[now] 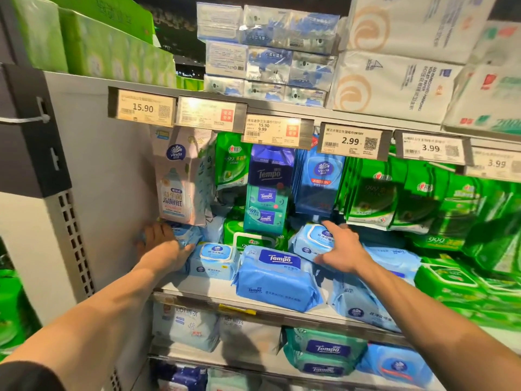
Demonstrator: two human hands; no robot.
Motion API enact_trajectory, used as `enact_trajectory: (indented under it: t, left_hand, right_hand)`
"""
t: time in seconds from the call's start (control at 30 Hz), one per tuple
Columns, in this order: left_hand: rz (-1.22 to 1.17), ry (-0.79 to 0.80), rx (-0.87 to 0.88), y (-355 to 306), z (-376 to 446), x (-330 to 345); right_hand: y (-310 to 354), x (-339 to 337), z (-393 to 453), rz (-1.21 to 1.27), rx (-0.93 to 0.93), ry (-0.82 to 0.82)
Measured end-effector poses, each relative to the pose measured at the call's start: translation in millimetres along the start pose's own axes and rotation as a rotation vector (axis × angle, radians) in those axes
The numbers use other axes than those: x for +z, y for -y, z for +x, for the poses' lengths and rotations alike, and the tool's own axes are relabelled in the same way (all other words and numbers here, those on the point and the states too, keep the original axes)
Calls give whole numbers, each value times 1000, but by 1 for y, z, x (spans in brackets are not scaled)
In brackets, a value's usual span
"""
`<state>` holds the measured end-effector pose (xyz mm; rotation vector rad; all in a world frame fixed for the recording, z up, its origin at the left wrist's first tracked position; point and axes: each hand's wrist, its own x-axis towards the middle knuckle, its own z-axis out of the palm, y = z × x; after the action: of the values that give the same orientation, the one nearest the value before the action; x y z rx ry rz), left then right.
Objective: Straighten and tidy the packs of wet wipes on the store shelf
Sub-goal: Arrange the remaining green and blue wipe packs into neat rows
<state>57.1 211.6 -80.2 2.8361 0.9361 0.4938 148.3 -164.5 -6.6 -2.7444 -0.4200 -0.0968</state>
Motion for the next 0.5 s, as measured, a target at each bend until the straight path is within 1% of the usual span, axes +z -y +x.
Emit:
enact_trajectory:
  t: [0.03, 0.1, 0.13, 0.17, 0.23, 0.33, 0.37, 0.47, 0.5]
  left_hand:
    - [10, 22, -9, -1, -2, -5]
    - [5, 112, 40, -7, -9, -21]
    - [-35, 182, 48, -9, -10, -27]
    - [-92, 213, 61, -10, -12, -32]
    - [-124, 222, 99, -1, -9, -31]
    - [-175, 136, 128, 18, -7, -32]
    - [-210, 173, 164, 22, -7, -33]
    - [-356, 324, 179, 25, -14, -49]
    - [-368, 335, 191, 28, -15, -52]
  right_hand:
    - [4, 0, -4, 26, -15, 2]
    - [17, 1, -12, 76, -54, 2]
    - [25, 2, -15, 100, -75, 3]
    - [34, 5, -18, 117, -97, 7]
    - [52, 12, -23, 125, -142, 22]
    - [75, 30, -32, 107, -196, 54]
    - [83, 36, -34, 102, -218, 62]
    - [109, 51, -33, 104, -268, 70]
    - [117, 55, -32, 102, -277, 70]
